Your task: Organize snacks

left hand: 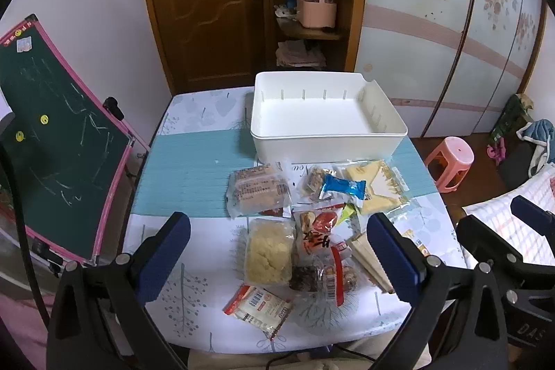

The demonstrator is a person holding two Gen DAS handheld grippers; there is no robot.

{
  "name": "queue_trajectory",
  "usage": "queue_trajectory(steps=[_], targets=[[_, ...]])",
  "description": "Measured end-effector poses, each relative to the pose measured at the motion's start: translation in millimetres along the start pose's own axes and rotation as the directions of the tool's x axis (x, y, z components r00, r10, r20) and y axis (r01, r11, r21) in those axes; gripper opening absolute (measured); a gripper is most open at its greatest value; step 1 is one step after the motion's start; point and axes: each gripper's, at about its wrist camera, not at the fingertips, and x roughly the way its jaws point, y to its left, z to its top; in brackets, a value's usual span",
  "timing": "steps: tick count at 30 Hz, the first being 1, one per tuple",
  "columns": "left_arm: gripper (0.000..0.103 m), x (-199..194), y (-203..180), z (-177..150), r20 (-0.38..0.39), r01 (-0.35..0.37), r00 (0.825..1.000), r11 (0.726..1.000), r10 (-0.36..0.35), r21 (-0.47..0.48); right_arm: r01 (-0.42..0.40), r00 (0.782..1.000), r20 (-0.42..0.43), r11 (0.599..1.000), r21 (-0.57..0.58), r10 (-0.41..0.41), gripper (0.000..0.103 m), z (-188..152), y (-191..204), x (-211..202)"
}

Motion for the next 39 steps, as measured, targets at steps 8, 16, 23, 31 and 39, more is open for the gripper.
queue_trajectory(steps=[8, 16, 23, 31, 39], targets=[[0.101, -0.5, 1.2, -0.1, 0.005, 0.0, 1.0, 1.0, 0.0, -0.001, -0.032, 0.999, -0.001, 0.999, 0.018, 0.032, 0.1, 0.0, -1.6, 1.7], [0.101, -0.9, 2.3, 1.1, 0.002, -0.013, 1.0, 1.0, 0.013, 0.009, -0.014, 1.0, 0.003, 1.0, 0.002, 0.014, 0.1, -0.2, -0.9, 1.1], [0.101, -0.3, 2.8, -0.3, -0.008, -0.004, 1.0, 1.0, 0.004, 0.005, -0.027, 1.0, -0.006, 1.0, 0.002, 0.027, 0.1, -1.6, 1.2, 3.6], [0.101, -1.2, -0.1, -1.6, -0.009, 0.003, 1.0, 1.0, -0.003, 0.007, -0.05, 0.999, -0.007, 0.998, 0.026, 0.05, 0.1, -4.1, -2.1, 4.4], [0.101, 0.0, -2.0, -2.3, -0.025, -0.003, 1.0, 1.0, 0.003, 0.012, -0.035, 0.999, -0.005, 0.999, 0.019, 0.035, 0.1, -5.9, -3.7, 3.7]])
